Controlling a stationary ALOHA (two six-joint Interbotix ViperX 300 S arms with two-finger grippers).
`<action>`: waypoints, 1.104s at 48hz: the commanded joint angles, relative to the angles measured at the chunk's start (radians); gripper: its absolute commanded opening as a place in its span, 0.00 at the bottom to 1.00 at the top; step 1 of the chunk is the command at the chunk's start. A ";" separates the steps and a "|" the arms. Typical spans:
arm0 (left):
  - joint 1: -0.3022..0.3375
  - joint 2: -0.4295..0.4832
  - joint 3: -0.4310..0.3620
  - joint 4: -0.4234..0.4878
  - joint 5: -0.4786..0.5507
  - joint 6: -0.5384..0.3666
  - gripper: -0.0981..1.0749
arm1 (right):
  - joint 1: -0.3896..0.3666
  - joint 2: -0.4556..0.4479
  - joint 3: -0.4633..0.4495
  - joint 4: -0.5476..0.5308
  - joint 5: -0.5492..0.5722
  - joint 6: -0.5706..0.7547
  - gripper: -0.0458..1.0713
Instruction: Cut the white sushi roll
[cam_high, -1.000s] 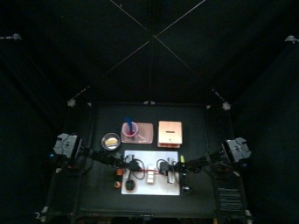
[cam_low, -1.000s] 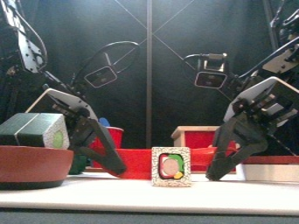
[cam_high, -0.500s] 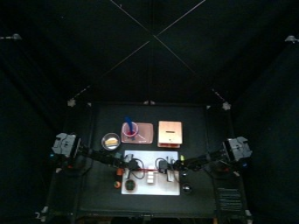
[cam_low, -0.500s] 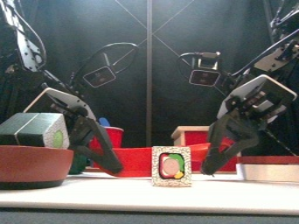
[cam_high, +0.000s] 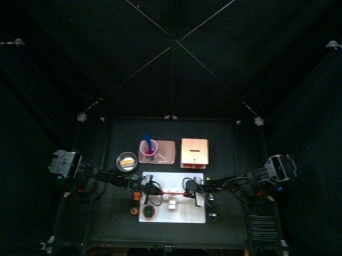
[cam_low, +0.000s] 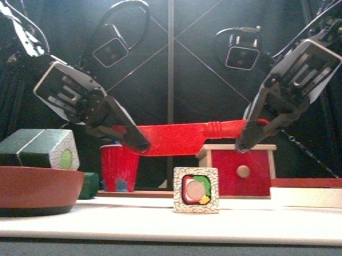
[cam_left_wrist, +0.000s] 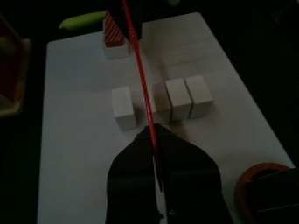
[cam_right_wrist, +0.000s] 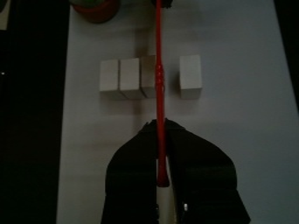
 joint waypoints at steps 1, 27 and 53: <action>-0.038 0.003 -0.003 0.003 0.006 0.012 0.28 | 0.041 -0.032 -0.003 0.023 0.026 -0.002 0.16; -0.051 0.084 -0.060 0.005 0.106 0.015 0.28 | 0.081 -0.034 0.040 0.120 0.055 -0.002 0.16; -0.080 0.087 -0.063 0.008 0.161 0.018 0.28 | 0.109 -0.011 0.046 0.156 0.048 -0.002 0.16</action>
